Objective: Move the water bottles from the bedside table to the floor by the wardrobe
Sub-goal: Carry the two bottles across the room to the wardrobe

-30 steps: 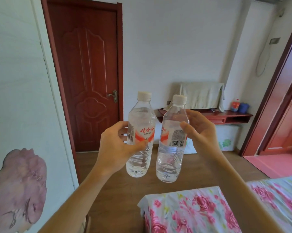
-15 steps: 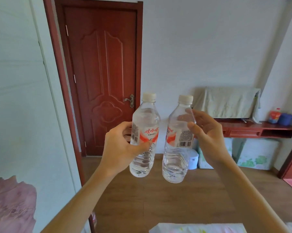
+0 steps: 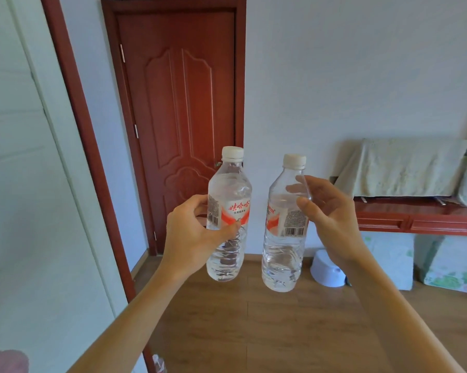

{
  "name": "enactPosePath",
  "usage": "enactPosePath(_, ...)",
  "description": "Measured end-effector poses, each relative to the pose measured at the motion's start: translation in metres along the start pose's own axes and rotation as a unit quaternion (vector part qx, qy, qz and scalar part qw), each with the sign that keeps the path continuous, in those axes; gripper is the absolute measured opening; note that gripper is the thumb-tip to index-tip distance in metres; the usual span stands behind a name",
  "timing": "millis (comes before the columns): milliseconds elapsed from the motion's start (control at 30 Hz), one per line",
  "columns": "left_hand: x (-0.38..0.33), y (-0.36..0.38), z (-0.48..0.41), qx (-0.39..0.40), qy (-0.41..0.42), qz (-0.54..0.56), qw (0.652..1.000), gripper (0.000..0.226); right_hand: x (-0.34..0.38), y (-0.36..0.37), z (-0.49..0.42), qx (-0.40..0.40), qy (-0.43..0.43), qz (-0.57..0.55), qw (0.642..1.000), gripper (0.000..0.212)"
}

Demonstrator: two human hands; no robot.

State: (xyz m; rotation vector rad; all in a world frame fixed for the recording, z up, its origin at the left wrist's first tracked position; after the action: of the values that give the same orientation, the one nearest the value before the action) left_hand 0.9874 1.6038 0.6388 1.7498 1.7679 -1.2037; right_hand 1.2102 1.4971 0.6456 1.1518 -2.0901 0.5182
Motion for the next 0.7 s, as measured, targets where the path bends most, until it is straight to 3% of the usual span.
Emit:
enactPosePath(433,0.102,0.042,-0.106,0.016,-0.01,0.015,1.0,0.051,-0.099,0.029,-0.077,0.001,0.03,0.04,0.999,0.045)
enactPosePath(700,0.159,0.047,-0.194,0.033,-0.01,0.04,0.999,0.05,-0.164,0.065,-0.151,-0.008,0.028,0.062,0.998,0.034)
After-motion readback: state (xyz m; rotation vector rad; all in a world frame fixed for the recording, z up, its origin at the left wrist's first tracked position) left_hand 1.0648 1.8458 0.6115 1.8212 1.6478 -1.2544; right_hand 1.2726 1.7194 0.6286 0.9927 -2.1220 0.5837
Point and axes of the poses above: each hand's wrist, its own z-axis away from the middle knuckle, its own y-axis out of the palm, x = y × z, the point moved 8 cm from there along -z, towards the middle knuckle, and after that the axes turned 4 degrees about -y, right-handed, at the moved point
